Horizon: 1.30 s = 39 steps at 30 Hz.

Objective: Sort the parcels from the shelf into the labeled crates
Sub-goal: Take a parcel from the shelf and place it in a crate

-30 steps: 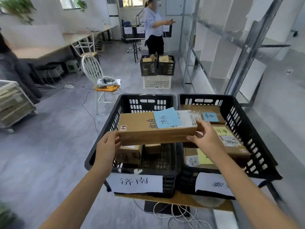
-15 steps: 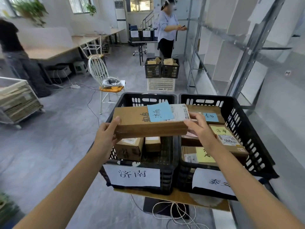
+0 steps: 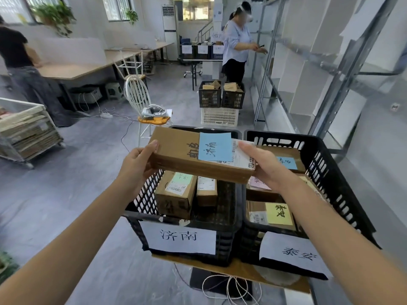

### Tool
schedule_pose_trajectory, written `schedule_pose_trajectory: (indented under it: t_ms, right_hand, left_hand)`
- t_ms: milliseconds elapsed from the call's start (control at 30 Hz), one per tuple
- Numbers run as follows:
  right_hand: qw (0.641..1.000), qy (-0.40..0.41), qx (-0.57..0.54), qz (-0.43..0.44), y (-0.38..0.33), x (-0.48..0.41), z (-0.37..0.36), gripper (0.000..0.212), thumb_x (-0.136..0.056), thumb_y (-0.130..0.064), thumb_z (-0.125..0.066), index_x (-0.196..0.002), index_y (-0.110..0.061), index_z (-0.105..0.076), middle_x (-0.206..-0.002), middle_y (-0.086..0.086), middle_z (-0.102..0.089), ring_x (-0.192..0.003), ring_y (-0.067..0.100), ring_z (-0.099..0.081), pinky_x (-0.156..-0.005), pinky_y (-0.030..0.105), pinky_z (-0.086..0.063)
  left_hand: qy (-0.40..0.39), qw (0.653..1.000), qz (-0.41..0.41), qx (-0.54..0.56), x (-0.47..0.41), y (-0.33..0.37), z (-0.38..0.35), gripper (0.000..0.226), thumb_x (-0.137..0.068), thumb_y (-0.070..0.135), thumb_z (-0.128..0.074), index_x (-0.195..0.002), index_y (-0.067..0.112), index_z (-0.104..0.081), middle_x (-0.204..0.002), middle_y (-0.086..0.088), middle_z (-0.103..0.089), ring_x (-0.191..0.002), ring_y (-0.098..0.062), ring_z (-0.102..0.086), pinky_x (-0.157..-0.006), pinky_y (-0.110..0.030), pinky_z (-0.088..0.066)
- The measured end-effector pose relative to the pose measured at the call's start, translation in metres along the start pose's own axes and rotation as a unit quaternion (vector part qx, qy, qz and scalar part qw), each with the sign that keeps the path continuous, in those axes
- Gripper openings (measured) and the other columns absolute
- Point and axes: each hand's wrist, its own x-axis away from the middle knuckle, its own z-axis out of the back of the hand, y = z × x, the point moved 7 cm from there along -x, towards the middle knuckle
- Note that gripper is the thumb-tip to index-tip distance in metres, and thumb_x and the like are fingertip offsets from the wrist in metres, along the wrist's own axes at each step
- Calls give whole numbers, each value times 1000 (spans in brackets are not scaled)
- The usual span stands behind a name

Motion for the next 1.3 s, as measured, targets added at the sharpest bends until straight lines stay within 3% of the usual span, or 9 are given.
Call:
schedule_pose_trajectory:
  t_ms: [233, 533, 700, 800, 867, 1000, 1133, 1233, 1300]
  right_hand:
    - [997, 47, -34, 44, -25, -27, 26, 55, -81, -43, -76, -121, -8, -66, -116, 11, -73, -112, 26, -68, -107, 47, -47]
    - [996, 45, 38, -60, 17, -49, -3, 44, -84, -38, -73, -114, -5, -68, -105, 10, -76, -98, 23, -73, -89, 37, -55]
    - [988, 63, 69, -126, 53, -54, -28, 52, -76, -46, -76, -111, -7, -71, -102, 6, -77, -101, 22, -73, -101, 42, -52]
    - [980, 78, 75, -167, 71, -54, -36, 47, -78, -43, -77, -106, -6, -71, -97, 5, -78, -100, 21, -72, -102, 40, -50]
    - [974, 68, 88, -195, 83, -54, -43, 54, -74, -45, -78, -111, -6, -71, -100, 5, -78, -103, 20, -71, -104, 40, -49]
    - [960, 39, 113, -253, 113, -60, -61, 64, -63, -52, -82, -109, -8, -74, -102, 3, -78, -107, 19, -69, -110, 42, -41]
    - [945, 35, 110, -305, 151, -63, -69, 61, -66, -51, -84, -110, -10, -75, -105, 3, -77, -110, 19, -68, -115, 45, -34]
    - [928, 49, 85, -360, 170, -60, -68, 68, -60, -44, -88, -114, -5, -73, -107, 9, -76, -110, 23, -69, -112, 44, -41]
    - [916, 54, 62, -392, 179, -60, -67, 65, -66, -31, -87, -119, 0, -68, -109, 14, -75, -109, 26, -69, -106, 44, -48]
  left_hand:
    - [13, 995, -8, -102, -27, 18, 8, 26, -99, 27, -52, -113, 8, -63, -108, -5, -71, -103, -18, -67, -93, -33, -53]
    - [5, 991, -8, -137, -77, -4, 36, 17, -99, 24, -52, -103, 14, -64, -107, -2, -70, -106, -17, -65, -93, -32, -52]
    - [-20, 980, -26, -195, -111, -10, 34, 20, -98, 34, -53, -103, 20, -67, -112, -4, -69, -109, -21, -63, -100, -42, -49]
    - [-43, 968, -35, -246, -124, -22, 25, 30, -100, 33, -50, -121, 16, -64, -116, 3, -65, -107, -14, -60, -83, -21, -46]
    - [-62, 959, -36, -273, -130, -31, 18, 29, -101, 31, -49, -122, 16, -62, -109, 9, -62, -94, -1, -57, -65, -7, -40]
    - [-101, 957, -13, -270, -144, -53, 10, 23, -102, 25, -50, -120, 14, -59, -102, 11, -59, -82, 7, -53, -53, 3, -38]
    - [-129, 958, -6, -254, -157, -68, 5, 28, -101, 24, -52, -125, 13, -58, -117, 2, -65, -91, 1, -61, -61, -4, -46]
    - [-144, 962, 22, -229, -164, -82, 2, 32, -100, 29, -54, -130, 17, -53, -123, 1, -64, -103, -13, -66, -81, -27, -57]
    - [-152, 963, 33, -219, -169, -89, -1, 31, -100, 31, -54, -129, 19, -52, -122, 2, -64, -104, -15, -66, -81, -35, -58]
